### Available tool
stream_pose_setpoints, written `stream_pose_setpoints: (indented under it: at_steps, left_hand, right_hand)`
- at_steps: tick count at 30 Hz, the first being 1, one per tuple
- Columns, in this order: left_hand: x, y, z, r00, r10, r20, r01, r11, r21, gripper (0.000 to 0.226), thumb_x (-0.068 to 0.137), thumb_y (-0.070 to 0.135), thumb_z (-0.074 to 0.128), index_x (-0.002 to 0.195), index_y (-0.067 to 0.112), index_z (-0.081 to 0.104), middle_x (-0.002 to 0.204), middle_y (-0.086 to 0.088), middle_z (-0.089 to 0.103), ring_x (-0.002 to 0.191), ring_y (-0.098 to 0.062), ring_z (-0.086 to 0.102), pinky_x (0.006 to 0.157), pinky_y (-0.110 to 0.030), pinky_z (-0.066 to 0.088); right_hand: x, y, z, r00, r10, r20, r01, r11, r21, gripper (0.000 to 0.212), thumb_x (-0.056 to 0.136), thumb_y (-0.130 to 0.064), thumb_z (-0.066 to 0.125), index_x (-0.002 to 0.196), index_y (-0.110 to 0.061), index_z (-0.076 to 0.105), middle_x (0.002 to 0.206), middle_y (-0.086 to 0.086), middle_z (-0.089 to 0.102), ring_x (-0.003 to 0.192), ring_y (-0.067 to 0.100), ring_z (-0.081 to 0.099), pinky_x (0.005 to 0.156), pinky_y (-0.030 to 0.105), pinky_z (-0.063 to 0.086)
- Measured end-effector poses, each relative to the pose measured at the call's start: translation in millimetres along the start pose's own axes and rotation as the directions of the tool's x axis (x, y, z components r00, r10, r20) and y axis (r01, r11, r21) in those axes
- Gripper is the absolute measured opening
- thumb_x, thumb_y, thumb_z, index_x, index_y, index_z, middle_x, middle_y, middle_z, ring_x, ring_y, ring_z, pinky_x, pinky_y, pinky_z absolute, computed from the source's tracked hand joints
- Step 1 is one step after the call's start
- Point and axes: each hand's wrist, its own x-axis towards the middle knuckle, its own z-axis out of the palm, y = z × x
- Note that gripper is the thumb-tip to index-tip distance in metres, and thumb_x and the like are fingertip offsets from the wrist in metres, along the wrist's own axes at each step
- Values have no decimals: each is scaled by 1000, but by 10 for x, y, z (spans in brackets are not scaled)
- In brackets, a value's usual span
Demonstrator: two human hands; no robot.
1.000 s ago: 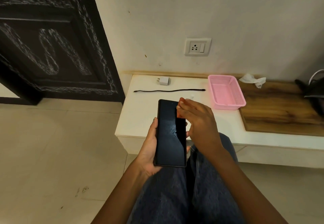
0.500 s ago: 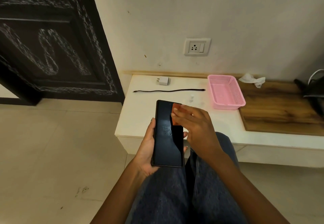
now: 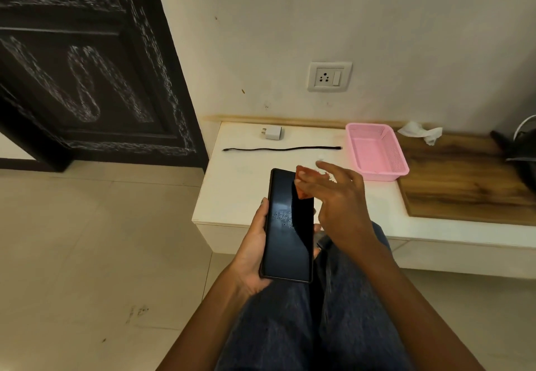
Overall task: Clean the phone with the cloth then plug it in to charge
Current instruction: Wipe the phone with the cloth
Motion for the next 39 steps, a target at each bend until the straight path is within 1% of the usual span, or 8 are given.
stream_pose_setpoints:
  at_steps: [6,11,16,20,27,30,34,39]
  left_hand:
    - [3,43,4,1000,19,24,-19,1000,-1,63,82,65,54,117,14,68,114,-15,66,100,-28,62,102,-48,40]
    - [7,-18,50,1000,7,25,-7,1000,4,66,84,66,49,119,12,67,113,-16,65,100,-28,61,97,-46,44]
    - [24,27,41,1000,-9,27,9,1000,3,62,84,66,50,113,15,71,113,-14,69,99,-27,67,96,-44,48]
    - [13,-22,39,1000,-20,19,20,1000,-12,65,86,65,48,116,11,68,111,-16,68,97,-27,66,104,-46,37]
    - [8,26,39,1000,-2,3,2,1000,21,61,83,66,51,111,16,72,110,-13,70,95,-25,68,94,-41,49]
    - [-14,21,65,1000,5,-7,-4,1000,15,62,85,64,50,117,14,69,111,-14,67,95,-26,66,93,-43,48]
    - [-2,6,110,1000,-4,-13,4,999,45,63,84,64,50,120,14,66,113,-15,67,96,-27,65,88,-44,52]
    - [-17,29,53,1000,-6,-7,6,1000,23,58,81,62,55,108,15,73,104,-13,72,91,-23,70,80,-35,57]
  right_hand:
    - [-81,-101,28,998,-30,64,29,1000,4,53,53,14,78,100,-11,74,113,3,69,112,28,60,90,38,31]
    - [10,-18,-16,999,38,-8,-38,999,2,49,58,13,52,95,-9,75,107,6,71,110,33,60,83,51,40]
    - [-43,-138,44,1000,-4,0,4,1000,21,42,65,10,60,99,-10,75,110,3,70,110,26,61,88,38,30]
    - [-48,-13,-12,1000,12,19,-13,1000,6,51,58,13,52,98,-10,75,109,4,71,112,32,59,85,48,36]
    - [-97,-99,82,998,-52,29,49,996,71,44,66,16,60,103,-4,72,111,9,70,110,27,62,92,40,43]
    - [-109,-11,73,996,-48,68,38,989,140,48,61,23,72,104,1,70,112,15,68,108,31,63,89,51,49]
    - [-21,-36,83,998,47,39,-51,990,128,37,73,19,60,107,5,67,117,21,64,110,35,61,89,54,49]
    - [-121,-174,68,991,-119,62,111,987,112,33,73,9,60,103,1,71,113,14,67,110,32,62,94,46,46]
